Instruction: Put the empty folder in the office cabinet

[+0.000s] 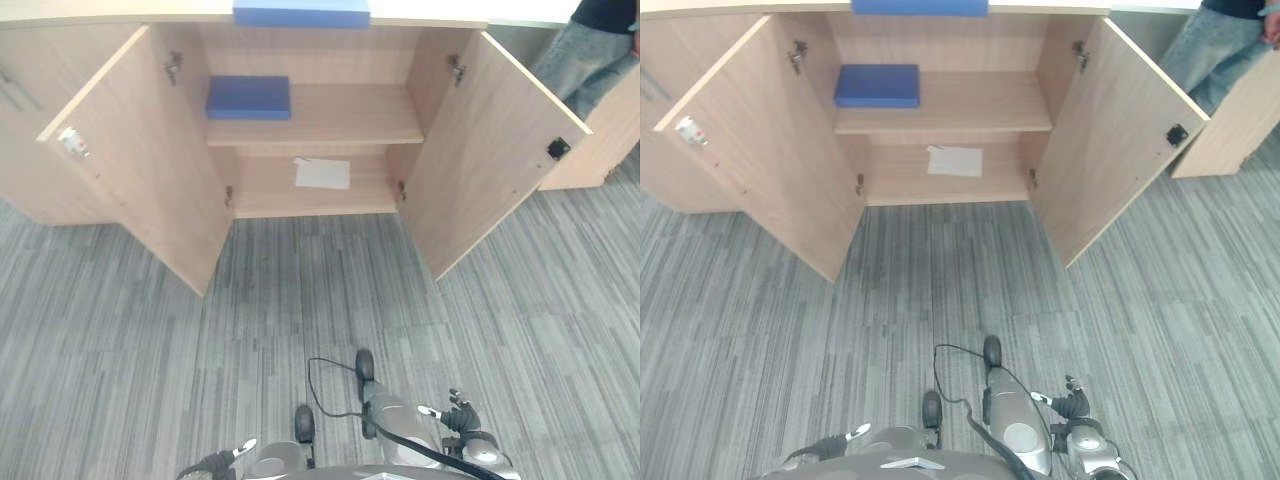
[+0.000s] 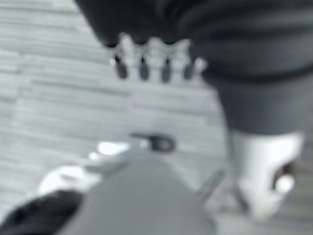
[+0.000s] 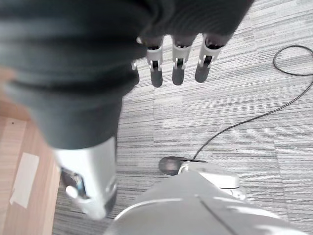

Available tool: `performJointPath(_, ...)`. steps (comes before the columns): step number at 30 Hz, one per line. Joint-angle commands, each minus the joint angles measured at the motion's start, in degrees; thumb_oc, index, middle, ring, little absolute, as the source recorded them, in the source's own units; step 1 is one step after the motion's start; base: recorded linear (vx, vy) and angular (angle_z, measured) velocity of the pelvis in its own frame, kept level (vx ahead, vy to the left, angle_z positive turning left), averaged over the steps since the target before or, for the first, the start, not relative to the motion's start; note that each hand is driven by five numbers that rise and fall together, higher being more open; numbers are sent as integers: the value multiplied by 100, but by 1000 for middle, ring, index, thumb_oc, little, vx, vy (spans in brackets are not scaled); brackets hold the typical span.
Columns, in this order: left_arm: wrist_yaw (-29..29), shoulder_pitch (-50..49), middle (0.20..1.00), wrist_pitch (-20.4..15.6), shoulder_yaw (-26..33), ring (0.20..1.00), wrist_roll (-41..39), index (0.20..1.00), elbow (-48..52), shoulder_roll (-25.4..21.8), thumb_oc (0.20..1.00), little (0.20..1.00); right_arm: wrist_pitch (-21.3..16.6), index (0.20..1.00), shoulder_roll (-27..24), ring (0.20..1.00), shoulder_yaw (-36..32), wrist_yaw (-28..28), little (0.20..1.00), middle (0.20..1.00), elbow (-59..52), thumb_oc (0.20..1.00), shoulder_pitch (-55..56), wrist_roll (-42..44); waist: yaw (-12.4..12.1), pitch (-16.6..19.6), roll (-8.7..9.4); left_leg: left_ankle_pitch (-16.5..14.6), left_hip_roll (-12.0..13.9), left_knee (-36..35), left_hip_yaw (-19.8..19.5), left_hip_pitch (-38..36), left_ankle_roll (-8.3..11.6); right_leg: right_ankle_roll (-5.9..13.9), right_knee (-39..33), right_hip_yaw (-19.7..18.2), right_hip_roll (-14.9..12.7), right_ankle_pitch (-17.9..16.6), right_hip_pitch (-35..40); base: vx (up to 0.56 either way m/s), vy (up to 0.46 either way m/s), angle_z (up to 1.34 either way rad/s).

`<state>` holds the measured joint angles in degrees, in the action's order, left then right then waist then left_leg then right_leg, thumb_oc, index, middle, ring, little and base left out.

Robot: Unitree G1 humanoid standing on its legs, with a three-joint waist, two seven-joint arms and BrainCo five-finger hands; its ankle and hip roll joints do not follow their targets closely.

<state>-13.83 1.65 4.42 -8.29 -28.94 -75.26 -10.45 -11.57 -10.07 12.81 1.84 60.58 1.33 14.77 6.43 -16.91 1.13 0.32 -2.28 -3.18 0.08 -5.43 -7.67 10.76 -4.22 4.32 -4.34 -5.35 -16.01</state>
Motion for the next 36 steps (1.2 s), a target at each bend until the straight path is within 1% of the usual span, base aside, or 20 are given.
performJointPath(1, -43, -368, 1000, -80, 11, 1000, 110, 1000, 72, -71, 1000, 1000, -305, 1000, -233, 1000, -27, 177, 1000, 1000, -285, 1000, 70, -120, 26, 68, -65, -983, -295, -106, -152, -839, 180, -90, 43, 215, 137, -715, -330, 292, -89, 28)
performJointPath(3, -31, -474, 1000, -155, 38, 1000, 199, 1000, 69, -36, 1000, 1000, -196, 1000, -236, 1000, 5, 215, 1000, 1000, -444, 1000, 149, -162, 41, 43, -8, -1154, -315, 49, -243, -949, 161, -94, -26, 236, 98, -756, -382, 416, -140, 33)
performJointPath(9, -45, -504, 1000, -288, 43, 1000, 377, 1000, 93, -68, 1000, 1000, -1, 1000, -276, 1000, 94, 330, 1000, 1000, -586, 1000, 168, 10, 142, 126, 146, -1652, -361, 475, -443, -1067, 90, -195, 81, -202, 47, -785, -64, 429, -186, 59)
performJointPath(10, -66, -549, 1000, -339, 18, 1000, 476, 1000, 117, -76, 1000, 1000, 75, 1000, -326, 1000, 80, 304, 1000, 1000, -510, 1000, 139, -15, 159, 200, 118, -1753, -261, 579, -428, -1240, 199, -314, 363, -259, 53, -624, 72, 335, -158, 3)
performJointPath(13, -75, -615, 1000, -452, 10, 1000, 656, 1000, 123, -62, 1000, 1000, 98, 1000, -401, 1000, 66, 271, 1000, 1000, -423, 1000, 144, 29, 180, 313, 63, -1773, -155, 666, -391, -1454, 348, -445, 597, -272, 81, -489, 190, 389, -171, 24)
performJointPath(15, -56, -660, 1000, -582, -36, 1000, 634, 1000, 119, -62, 1000, 1000, 163, 1000, -480, 1000, 43, 276, 1000, 1000, -415, 1000, 159, 101, 219, 414, -20, -1495, -19, 865, -347, -1560, 548, -563, 741, -238, 166, -372, 257, 411, -181, 32)
performJointPath(16, 4, -673, 1000, -718, -40, 1000, 696, 1000, 130, -71, 1000, 1000, 211, 1000, -552, 1000, 30, 268, 1000, 1000, -411, 1000, 173, 106, 258, 488, -88, -1046, 121, 1170, -277, -1521, 741, -674, 808, -222, 272, -229, 313, 412, -229, -12)
performJointPath(17, 18, -632, 1000, -846, -23, 1000, 595, 1000, 133, -105, 1000, 1000, 227, 1000, -635, 1000, 28, 245, 1000, 1000, -409, 1000, 180, 118, 276, 515, -41, -483, 289, 2116, -21, -1168, 894, -825, 812, -213, 317, -60, 465, 362, -230, -11)
performJointPath(19, 27, -547, 1000, -863, -4, 1000, 495, 1000, 177, -105, 1000, 1000, 220, 1000, -663, 1000, 21, 262, 1000, 1000, -415, 1000, 178, 119, 236, 478, 95, -310, 404, 3063, 241, -632, 935, -952, 741, -203, 266, 50, 721, 224, -200, 7)
performJointPath(20, 37, -456, 1000, -827, 39, 1000, 377, 1000, 222, -87, 1000, 1000, 196, 1000, -687, 1000, 5, 270, 1000, 1000, -430, 1000, 175, 169, 154, 405, 198, -392, 410, 3732, 352, 36, 880, -1015, 702, -197, 210, 145, 942, 200, -181, 7)
performJointPath(21, 46, -408, 1000, -791, 69, 1000, 241, 1000, 240, -77, 1000, 1000, 160, 1000, -691, 1000, 9, 273, 1000, 1000, -439, 1000, 172, 197, 104, 371, 255, -438, 364, 3833, 389, 287, 832, -1025, 678, -209, 169, 181, 1041, 136, -117, 1)
performJointPath(23, 43, -359, 1000, -778, 114, 1000, 155, 1000, 261, -77, 1000, 1000, 150, 1000, -704, 1000, 20, 277, 1000, 1000, -475, 1000, 154, 169, 40, 318, 290, -531, 334, 3815, 445, 593, 774, -1022, 631, -214, 153, 230, 1198, 127, -29, 5)
performJointPath(25, 95, -297, 1000, -824, 177, 1000, 147, 1000, 306, -89, 1000, 1000, 213, 1000, -721, 1000, 58, 272, 1000, 1000, -552, 1000, 101, 12, -73, 271, 327, -643, 309, 3230, 558, 853, 665, -991, 533, -224, 147, 313, 1436, 216, 33, 3)
performJointPath(26, 128, -269, 1000, -871, 163, 1000, 233, 1000, 328, -106, 1000, 1000, 226, 1000, -733, 1000, 122, 229, 1000, 1000, -567, 1000, 50, -69, -155, 245, 326, -606, 256, 2573, 579, 974, 640, -938, 456, -278, 169, 374, 1600, 301, 154, -13)
performJointPath(27, 140, -231, 1000, -875, 102, 1000, 338, 1000, 343, -108, 1000, 1000, 163, 1000, -755, 1000, 231, 165, 1000, 1000, -554, 1000, -14, -188, -260, 229, 281, -433, 245, 1579, 520, 1080, 724, -876, 363, -336, 225, 440, 1779, 336, 201, -22)
performJointPath(29, 192, -206, 1000, -862, 1, 1000, 410, 1000, 369, -87, 1000, 1000, 117, 1000, -779, 1000, 349, 153, 1000, 1000, -577, 1000, -46, -140, -342, 190, 237, -119, 317, 909, 479, 1143, 863, -856, 286, -392, 281, 518, 1995, 296, 182, -43)
performJointPath(30, 230, -194, 1000, -833, -62, 1000, 395, 1000, 386, -71, 1000, 1000, 112, 1000, -797, 1000, 421, 192, 1000, 1000, -623, 1000, -45, -64, -389, 196, 182, 208, 427, 610, 456, 1307, 977, -872, 246, -467, 353, 587, 2146, 310, 198, -48)
performJointPath(31, 266, -186, 1000, -773, -92, 1000, 363, 1000, 422, -59, 1000, 1000, 157, 1000, -814, 1000, 467, 234, 1000, 1000, -683, 1000, -31, -51, -411, 186, 154, 417, 509, 463, 442, 1383, 1038, -887, 217, -545, 382, 644, 2284, 294, 201, -35)
performJointPath(33, 278, -171, 1000, -734, -91, 1000, 306, 1000, 446, -28, 1000, 1000, 196, 1000, -844, 1000, 529, 266, 1000, 1000, -755, 1000, -22, -93, -433, 193, 126, 531, 578, 452, 360, 1498, 1063, -896, 207, -678, 374, 723, 2417, 236, 220, -41)
performJointPath(36, 412, -86, 1000, -595, -150, 1000, 234, 1000, 563, -28, 1000, 1000, 322, 1000, -849, 1000, 565, 327, 1000, 1000, -803, 1000, -52, -163, -420, 274, 111, 316, 500, 546, 505, 1444, 910, -797, 264, -774, 182, 886, 2615, 284, 332, -76)
